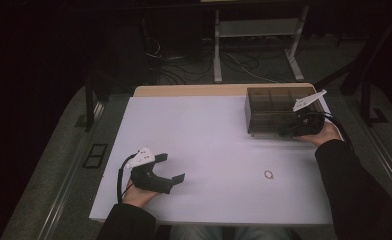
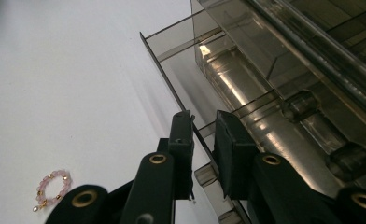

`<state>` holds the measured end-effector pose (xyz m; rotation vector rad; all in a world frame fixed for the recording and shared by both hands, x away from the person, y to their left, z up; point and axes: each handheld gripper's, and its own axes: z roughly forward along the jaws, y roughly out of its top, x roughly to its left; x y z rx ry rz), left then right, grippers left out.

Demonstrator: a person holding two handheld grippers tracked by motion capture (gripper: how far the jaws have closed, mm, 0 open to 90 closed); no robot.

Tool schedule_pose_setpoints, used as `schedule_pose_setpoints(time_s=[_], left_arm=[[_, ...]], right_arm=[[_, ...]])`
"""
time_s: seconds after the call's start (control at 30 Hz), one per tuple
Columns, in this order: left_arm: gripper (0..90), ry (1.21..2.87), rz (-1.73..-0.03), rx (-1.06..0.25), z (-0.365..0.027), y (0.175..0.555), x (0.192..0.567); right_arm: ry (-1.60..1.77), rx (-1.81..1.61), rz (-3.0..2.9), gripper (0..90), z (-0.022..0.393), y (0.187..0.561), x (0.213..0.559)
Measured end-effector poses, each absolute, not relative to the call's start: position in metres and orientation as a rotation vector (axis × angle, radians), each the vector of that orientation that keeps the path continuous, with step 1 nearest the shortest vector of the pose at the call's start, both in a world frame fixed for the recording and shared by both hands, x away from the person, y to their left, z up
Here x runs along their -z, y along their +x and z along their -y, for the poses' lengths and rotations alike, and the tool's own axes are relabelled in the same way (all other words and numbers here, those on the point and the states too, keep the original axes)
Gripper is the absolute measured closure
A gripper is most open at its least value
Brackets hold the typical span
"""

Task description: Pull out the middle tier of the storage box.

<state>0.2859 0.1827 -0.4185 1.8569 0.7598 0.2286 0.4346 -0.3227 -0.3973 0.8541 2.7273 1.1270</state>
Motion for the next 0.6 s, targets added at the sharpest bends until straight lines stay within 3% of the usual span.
schedule_pose_setpoints(time_s=[0.6], left_arm=[[0.0, 1.861, -0.761, -0.227, -0.182, 0.286, 0.419]], right_arm=[[0.853, -1.147, -2.743, 75.7, 0.326, 0.424, 0.399]])
